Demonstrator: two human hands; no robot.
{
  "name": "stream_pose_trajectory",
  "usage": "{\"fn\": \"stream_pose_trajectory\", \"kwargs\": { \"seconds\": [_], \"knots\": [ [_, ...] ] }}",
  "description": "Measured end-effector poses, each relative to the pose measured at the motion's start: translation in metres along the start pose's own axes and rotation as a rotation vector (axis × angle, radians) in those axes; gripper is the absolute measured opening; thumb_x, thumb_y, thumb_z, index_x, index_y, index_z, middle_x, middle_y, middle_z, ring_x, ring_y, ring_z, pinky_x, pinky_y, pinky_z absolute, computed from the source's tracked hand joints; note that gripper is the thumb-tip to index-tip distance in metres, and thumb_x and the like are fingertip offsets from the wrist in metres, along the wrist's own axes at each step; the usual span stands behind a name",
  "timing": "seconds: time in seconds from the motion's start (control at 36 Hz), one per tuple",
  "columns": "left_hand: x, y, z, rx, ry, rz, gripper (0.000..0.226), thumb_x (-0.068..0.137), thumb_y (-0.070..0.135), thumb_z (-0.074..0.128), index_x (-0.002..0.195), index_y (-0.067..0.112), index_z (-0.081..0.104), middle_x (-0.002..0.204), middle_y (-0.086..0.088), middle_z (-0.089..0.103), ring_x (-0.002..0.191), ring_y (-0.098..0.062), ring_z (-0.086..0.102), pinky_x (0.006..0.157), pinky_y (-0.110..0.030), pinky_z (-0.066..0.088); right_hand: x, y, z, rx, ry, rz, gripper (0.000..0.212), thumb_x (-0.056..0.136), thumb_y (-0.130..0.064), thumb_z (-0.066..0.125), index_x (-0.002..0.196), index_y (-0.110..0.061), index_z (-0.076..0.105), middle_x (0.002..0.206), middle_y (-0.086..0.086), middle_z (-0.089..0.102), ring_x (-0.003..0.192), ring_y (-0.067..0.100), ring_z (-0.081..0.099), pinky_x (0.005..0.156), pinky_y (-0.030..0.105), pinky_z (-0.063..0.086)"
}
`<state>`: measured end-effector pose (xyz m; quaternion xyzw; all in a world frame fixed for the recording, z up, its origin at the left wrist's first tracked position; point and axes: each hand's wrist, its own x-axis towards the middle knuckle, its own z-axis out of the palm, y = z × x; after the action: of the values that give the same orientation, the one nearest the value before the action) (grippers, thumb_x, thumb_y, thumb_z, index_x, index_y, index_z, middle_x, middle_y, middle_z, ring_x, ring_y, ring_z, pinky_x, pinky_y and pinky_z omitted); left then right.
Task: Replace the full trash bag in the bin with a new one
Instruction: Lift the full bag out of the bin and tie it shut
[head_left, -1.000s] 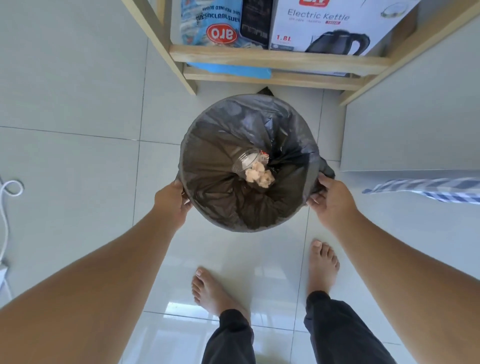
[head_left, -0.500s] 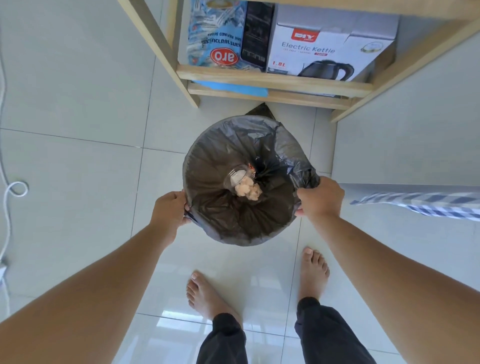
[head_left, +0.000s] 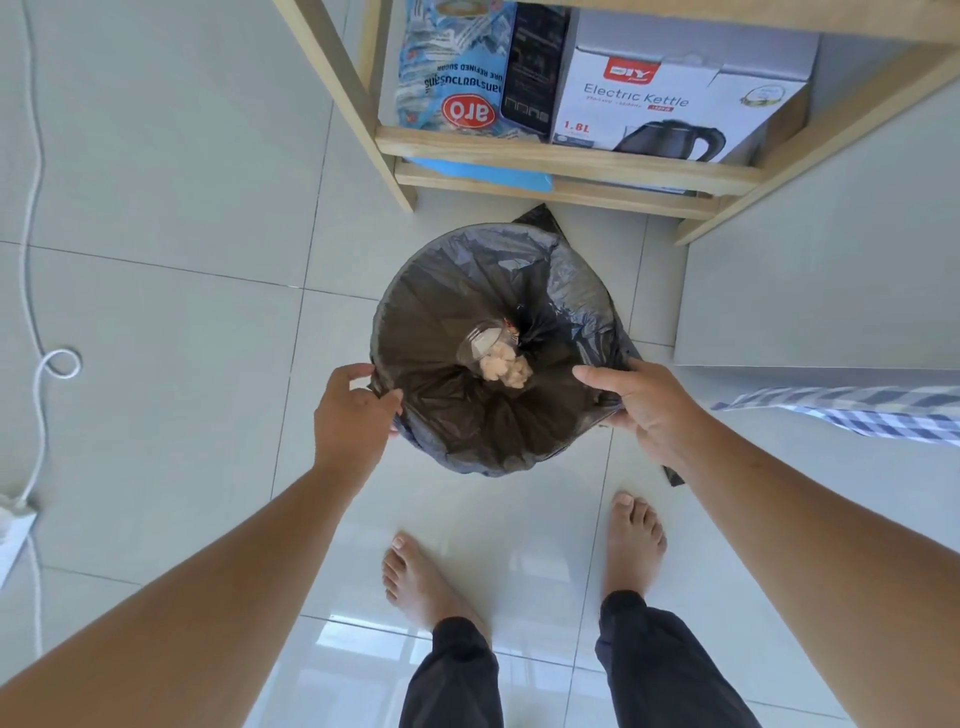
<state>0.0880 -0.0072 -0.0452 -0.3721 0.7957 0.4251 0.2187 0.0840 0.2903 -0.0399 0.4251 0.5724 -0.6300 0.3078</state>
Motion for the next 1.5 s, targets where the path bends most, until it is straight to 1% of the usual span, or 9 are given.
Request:
{"fn": "stream_pose_trajectory", "kwargs": {
  "seconds": [0.14,0.33,0.5,0.67,0.83,0.97,1.06,1.22,1.5],
  "knots": [
    [0.002,0.007,0.004,-0.305,-0.065,-0.298,0.037,0.087,0.004,0.063,0.122,0.008,0.052,0.082,-0.015,0.071,0.072,-0.028,0.072,0.081,-0.045,0.061,-0.003,-0.011,-0.001,-0.111,-0.135,-0.022,0.031,0.080,-0.013,0.078,0.108,-0.016,0.067,0.107,0.006,0.076,0.096,0.023,0.073,0.083,0.040,0.060],
    [-0.009,0.034,0.017,-0.768,-0.112,-0.619,0.023,0.101,0.002,0.042,0.123,0.001,0.049,0.089,-0.018,0.058,0.072,-0.030,0.068,0.046,-0.036,0.061,-0.014,-0.026,0.012,0.190,-0.192,0.080,0.035,0.093,-0.029,0.063,0.120,-0.008,0.057,0.113,0.016,0.073,0.102,0.033,0.071,0.089,0.048,0.055],
    [-0.009,0.045,0.007,-0.673,-0.062,-0.534,0.029,0.094,0.002,0.042,0.066,0.007,0.038,0.044,-0.005,0.039,0.023,-0.011,0.035,0.029,-0.011,0.027,-0.018,-0.049,0.016,0.539,0.016,0.055,0.022,0.093,-0.022,0.061,0.109,-0.008,0.059,0.103,0.015,0.074,0.096,0.031,0.072,0.084,0.046,0.057],
    [-0.023,0.084,-0.029,-0.495,-0.137,-0.294,0.019,0.095,0.003,0.047,0.084,0.012,0.059,0.042,0.005,0.043,0.026,-0.005,0.029,0.033,-0.009,0.017,-0.028,-0.097,-0.005,0.714,0.047,0.068,0.019,0.093,-0.022,0.059,0.104,-0.006,0.061,0.104,0.013,0.071,0.092,0.029,0.071,0.075,0.041,0.061],
    [-0.036,0.137,-0.065,-0.397,-0.084,-0.002,0.024,0.093,0.010,0.056,0.112,0.023,0.059,0.062,-0.005,0.057,0.038,-0.012,0.031,0.040,-0.016,0.022,-0.051,-0.152,-0.007,0.417,-0.037,0.067,0.017,0.093,-0.019,0.061,0.099,-0.004,0.062,0.080,0.016,0.077,0.068,0.029,0.076,0.058,0.042,0.062],
    [-0.047,0.159,-0.086,0.034,-0.071,0.042,0.031,0.074,0.014,0.060,0.103,0.013,0.070,0.073,-0.013,0.068,0.049,-0.024,0.047,0.048,-0.028,0.041,-0.073,-0.169,-0.007,-0.312,0.004,0.106,0.041,0.081,-0.017,0.077,0.118,-0.008,0.061,0.117,0.016,0.065,0.091,0.034,0.071,0.067,0.046,0.061],
    [-0.058,0.159,-0.098,0.271,0.024,0.000,0.025,0.077,0.019,0.056,0.086,0.000,0.071,0.083,-0.019,0.074,0.075,-0.038,0.068,0.070,-0.043,0.058,-0.083,-0.172,-0.008,-0.583,0.170,0.050,0.024,0.087,-0.010,0.066,0.108,0.002,0.063,0.073,0.020,0.068,0.056,0.025,0.069,0.059,0.042,0.062],
    [-0.079,0.180,-0.108,-0.303,-0.010,-0.123,0.004,0.085,0.004,0.056,0.080,0.004,0.056,0.069,-0.015,0.051,0.045,-0.022,0.048,0.052,-0.027,0.048,-0.105,-0.179,-0.023,-0.245,0.324,-0.234,0.012,0.087,-0.015,0.063,0.078,-0.008,0.061,0.085,0.012,0.066,0.076,0.023,0.067,0.079,0.051,0.060],
    [-0.097,0.179,-0.108,-0.520,0.280,0.155,0.039,0.075,0.046,0.072,0.065,0.013,0.054,0.074,-0.007,0.053,0.069,-0.019,0.049,0.073,-0.038,0.051,-0.156,-0.167,-0.020,-0.576,0.594,-0.855,0.005,0.084,-0.010,0.062,0.084,-0.006,0.061,0.100,0.006,0.058,0.087,0.018,0.056,0.070,0.019,0.040]
  ]
}}
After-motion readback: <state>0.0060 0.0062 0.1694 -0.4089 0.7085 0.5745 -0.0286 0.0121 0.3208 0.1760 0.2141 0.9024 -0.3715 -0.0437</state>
